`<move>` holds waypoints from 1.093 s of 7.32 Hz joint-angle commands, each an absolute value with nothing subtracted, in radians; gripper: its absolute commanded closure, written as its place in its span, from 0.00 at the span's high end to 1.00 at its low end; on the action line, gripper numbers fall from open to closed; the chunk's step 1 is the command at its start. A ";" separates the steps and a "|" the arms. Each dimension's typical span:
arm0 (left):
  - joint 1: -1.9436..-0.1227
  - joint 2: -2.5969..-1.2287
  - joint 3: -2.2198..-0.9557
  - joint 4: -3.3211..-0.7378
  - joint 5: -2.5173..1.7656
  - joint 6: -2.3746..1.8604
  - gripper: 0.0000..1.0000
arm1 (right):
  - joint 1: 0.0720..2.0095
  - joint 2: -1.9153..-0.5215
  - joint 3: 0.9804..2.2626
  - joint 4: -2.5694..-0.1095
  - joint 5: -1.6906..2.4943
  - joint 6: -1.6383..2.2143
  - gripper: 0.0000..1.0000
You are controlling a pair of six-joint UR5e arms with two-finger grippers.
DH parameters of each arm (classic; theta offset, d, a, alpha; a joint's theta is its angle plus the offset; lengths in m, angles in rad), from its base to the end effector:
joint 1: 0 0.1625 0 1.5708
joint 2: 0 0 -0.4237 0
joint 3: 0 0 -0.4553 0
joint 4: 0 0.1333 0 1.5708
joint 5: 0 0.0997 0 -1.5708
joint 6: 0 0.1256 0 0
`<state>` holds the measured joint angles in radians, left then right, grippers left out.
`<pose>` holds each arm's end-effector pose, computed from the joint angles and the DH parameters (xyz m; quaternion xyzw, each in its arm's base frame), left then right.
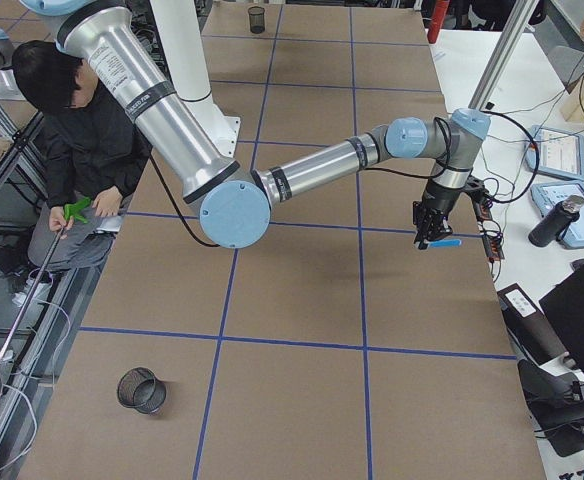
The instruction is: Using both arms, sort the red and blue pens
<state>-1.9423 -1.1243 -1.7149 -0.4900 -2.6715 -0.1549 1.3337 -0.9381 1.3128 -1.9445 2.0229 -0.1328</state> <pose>-0.0977 -0.1920 0.7888 -0.4969 0.4592 -0.4929 0.5471 -0.1056 -0.7708 0.4504 -0.0112 -0.2239 -0.1793 0.9579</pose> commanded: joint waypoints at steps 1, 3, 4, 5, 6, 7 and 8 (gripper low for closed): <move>-1.942 -1.124 -1.726 -0.459 -2.692 -0.147 0.00 | 1.373 -0.989 1.315 -1.953 2.000 -0.234 0.00; -1.942 -1.124 -1.726 -0.373 -2.700 -0.068 0.00 | 1.373 -0.996 1.312 -1.951 1.996 -0.244 0.00; -1.942 -1.123 -1.724 -0.365 -2.703 -0.066 0.00 | 1.373 -1.003 1.313 -1.951 1.996 -0.244 0.00; -1.941 -1.124 -1.724 -0.339 -2.715 -0.064 0.00 | 1.373 -1.009 1.313 -1.951 1.997 -0.244 0.00; -1.940 -1.123 -1.724 -0.337 -2.717 -0.064 0.00 | 1.373 -1.012 1.313 -1.950 1.997 -0.244 0.00; -1.940 -1.123 -1.723 -0.333 -2.717 -0.063 0.00 | 1.373 -1.014 1.312 -1.947 1.997 -0.242 0.00; -1.940 -1.123 -1.723 -0.321 -2.720 -0.063 0.00 | 1.373 -1.014 1.312 -1.947 1.997 -0.242 0.00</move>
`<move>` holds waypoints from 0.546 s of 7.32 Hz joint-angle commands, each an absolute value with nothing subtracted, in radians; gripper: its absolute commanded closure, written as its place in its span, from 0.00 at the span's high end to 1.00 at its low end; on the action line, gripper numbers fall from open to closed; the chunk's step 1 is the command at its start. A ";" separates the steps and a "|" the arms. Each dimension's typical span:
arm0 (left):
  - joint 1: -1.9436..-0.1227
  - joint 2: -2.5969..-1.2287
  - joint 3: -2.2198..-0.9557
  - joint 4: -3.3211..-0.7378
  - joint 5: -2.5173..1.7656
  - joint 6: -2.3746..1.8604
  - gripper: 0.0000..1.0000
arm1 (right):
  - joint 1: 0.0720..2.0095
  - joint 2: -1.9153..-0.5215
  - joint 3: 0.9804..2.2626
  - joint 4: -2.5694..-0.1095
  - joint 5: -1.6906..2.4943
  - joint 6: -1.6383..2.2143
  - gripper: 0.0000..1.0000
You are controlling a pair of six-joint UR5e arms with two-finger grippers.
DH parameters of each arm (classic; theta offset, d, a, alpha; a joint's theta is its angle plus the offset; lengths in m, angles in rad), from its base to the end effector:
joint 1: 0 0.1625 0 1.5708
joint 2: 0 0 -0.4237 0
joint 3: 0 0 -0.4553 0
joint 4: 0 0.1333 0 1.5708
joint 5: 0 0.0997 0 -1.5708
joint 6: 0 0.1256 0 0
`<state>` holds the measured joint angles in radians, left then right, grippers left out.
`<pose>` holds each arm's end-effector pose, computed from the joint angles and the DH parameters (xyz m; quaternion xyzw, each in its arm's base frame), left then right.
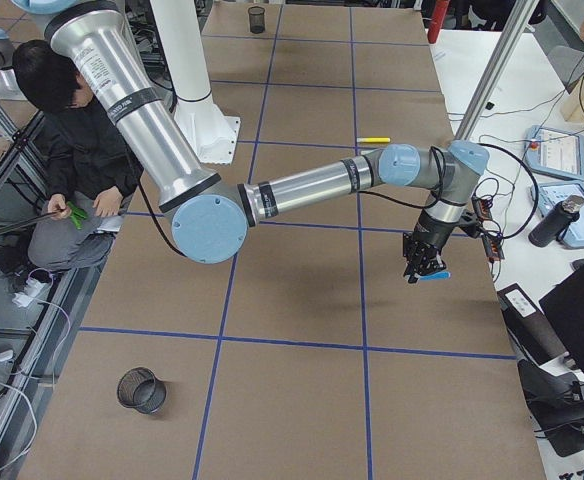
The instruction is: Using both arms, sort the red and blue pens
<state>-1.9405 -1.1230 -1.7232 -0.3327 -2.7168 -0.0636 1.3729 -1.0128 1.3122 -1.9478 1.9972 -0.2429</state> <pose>-0.0913 -0.1835 0.7785 -0.5166 0.4748 -0.4974 0.5101 -0.0677 -0.7513 0.5094 -0.0331 -0.2122 -0.2055 0.9548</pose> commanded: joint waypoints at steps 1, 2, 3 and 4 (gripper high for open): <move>-1.942 -1.123 -1.721 -0.316 -2.724 -0.063 0.02 | 1.373 -1.014 1.313 -1.950 2.000 -0.242 0.00; -1.941 -1.123 -1.715 -0.314 -2.736 -0.060 0.51 | 1.373 -1.015 1.313 -1.950 2.000 -0.242 0.00; -1.940 -1.123 -1.692 -0.310 -2.755 -0.061 1.00 | 1.373 -1.015 1.313 -1.950 1.999 -0.242 0.00; -1.940 -1.123 -1.690 -0.308 -2.757 -0.061 1.00 | 1.374 -1.020 1.313 -1.950 2.000 -0.242 0.00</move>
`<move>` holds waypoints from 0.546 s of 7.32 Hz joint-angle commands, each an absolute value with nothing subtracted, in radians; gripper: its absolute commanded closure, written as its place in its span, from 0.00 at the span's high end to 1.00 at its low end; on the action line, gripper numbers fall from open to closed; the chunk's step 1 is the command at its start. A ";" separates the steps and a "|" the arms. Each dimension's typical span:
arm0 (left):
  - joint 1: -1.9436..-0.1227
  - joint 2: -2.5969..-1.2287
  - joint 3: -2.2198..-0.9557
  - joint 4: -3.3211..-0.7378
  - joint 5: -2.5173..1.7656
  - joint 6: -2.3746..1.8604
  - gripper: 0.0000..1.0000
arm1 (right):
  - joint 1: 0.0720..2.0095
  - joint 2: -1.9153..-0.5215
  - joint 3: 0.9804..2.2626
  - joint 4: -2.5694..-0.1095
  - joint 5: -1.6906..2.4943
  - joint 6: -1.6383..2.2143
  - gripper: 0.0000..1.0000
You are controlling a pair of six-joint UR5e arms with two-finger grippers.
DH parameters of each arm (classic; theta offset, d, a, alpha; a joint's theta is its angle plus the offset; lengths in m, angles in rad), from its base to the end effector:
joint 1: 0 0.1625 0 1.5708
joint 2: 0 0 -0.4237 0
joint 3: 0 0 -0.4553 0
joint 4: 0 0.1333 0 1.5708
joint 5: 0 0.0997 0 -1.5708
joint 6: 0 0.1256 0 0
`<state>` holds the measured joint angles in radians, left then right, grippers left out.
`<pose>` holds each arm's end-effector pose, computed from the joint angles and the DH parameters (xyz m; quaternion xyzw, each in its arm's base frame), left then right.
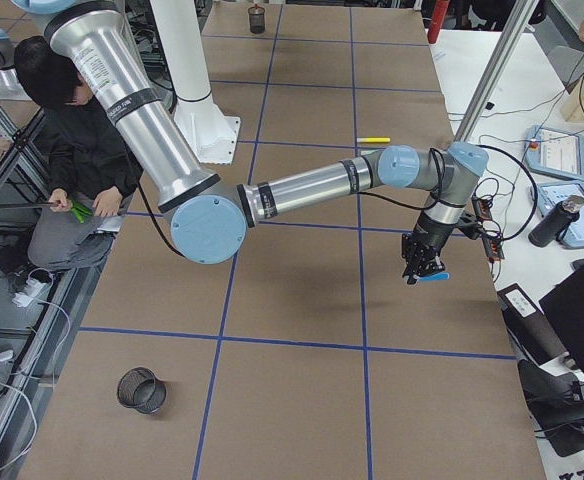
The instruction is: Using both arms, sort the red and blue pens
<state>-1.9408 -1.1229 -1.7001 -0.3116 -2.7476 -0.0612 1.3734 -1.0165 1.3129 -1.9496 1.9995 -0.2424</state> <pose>-0.0885 -0.1802 0.7864 -0.5231 0.4772 -0.5101 0.4883 -0.0673 -0.7498 0.5118 -0.0355 -0.2134 -0.2044 0.9547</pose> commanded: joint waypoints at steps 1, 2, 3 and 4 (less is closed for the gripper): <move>-1.940 -1.123 -1.690 -0.308 -2.757 -0.061 1.00 | 1.381 -1.026 1.312 -1.956 2.000 -0.241 0.00; -1.940 -1.123 -1.692 -0.310 -2.758 -0.060 1.00 | 1.411 -1.057 1.313 -1.956 2.002 -0.242 0.00; -1.940 -1.129 -1.692 -0.311 -2.761 -0.060 1.00 | 1.443 -1.102 1.322 -1.966 2.006 -0.245 0.00; -1.940 -1.135 -1.692 -0.317 -2.798 -0.060 1.00 | 1.460 -1.158 1.351 -1.995 2.003 -0.245 0.00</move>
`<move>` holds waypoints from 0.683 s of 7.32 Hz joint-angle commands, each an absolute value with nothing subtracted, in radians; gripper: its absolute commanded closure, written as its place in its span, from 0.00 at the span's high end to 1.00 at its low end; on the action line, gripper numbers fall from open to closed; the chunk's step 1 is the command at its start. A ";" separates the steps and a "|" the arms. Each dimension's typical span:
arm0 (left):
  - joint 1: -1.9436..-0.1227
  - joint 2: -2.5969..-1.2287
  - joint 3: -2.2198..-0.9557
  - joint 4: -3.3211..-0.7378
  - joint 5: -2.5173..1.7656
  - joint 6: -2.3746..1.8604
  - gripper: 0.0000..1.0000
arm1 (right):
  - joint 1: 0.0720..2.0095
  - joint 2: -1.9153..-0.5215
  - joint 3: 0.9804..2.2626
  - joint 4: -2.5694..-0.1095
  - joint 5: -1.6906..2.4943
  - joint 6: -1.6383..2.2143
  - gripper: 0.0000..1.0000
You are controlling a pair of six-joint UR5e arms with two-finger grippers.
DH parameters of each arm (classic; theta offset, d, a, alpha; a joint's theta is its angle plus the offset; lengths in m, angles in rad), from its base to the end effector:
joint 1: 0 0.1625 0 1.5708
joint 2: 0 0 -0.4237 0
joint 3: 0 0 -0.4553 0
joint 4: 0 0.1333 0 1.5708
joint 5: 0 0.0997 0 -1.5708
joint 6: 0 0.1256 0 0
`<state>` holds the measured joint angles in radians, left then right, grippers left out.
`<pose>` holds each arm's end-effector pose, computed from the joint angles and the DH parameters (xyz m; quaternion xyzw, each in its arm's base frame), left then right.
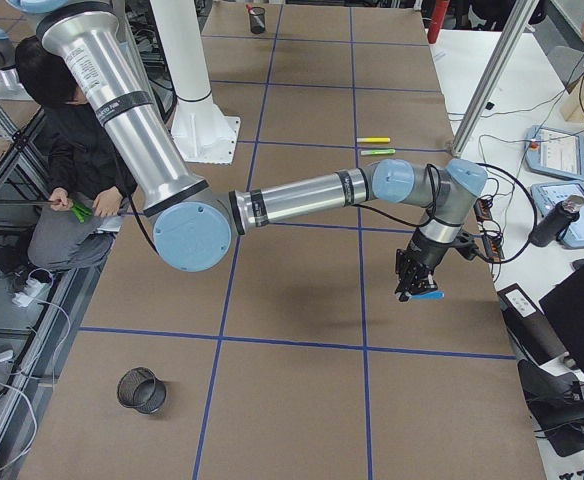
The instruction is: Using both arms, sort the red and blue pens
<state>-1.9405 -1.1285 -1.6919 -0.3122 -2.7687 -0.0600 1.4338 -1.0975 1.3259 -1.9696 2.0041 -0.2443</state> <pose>-0.0889 -0.1843 0.7884 -0.5184 0.4826 -0.5152 0.4826 -0.0179 -0.7198 0.5658 -0.0715 -0.2183 -0.1664 0.9589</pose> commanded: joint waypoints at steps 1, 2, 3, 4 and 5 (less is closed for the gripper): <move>-1.939 -1.167 -1.692 -0.321 -2.803 -0.061 1.00 | 1.494 -1.198 1.354 -2.014 2.011 -0.245 0.00; -1.939 -1.210 -1.692 -0.321 -2.815 -0.064 1.00 | 1.518 -1.234 1.353 -2.048 2.063 -0.245 0.00; -1.939 -1.260 -1.690 -0.321 -2.836 -0.074 1.00 | 1.547 -1.283 1.353 -2.054 2.106 -0.244 0.00; -1.939 -1.311 -1.690 -0.321 -2.844 -0.093 1.00 | 1.574 -1.331 1.353 -2.074 2.174 -0.245 0.00; -1.937 -1.360 -1.692 -0.333 -2.859 -0.139 1.00 | 1.635 -1.366 1.356 -2.083 2.171 -0.248 0.00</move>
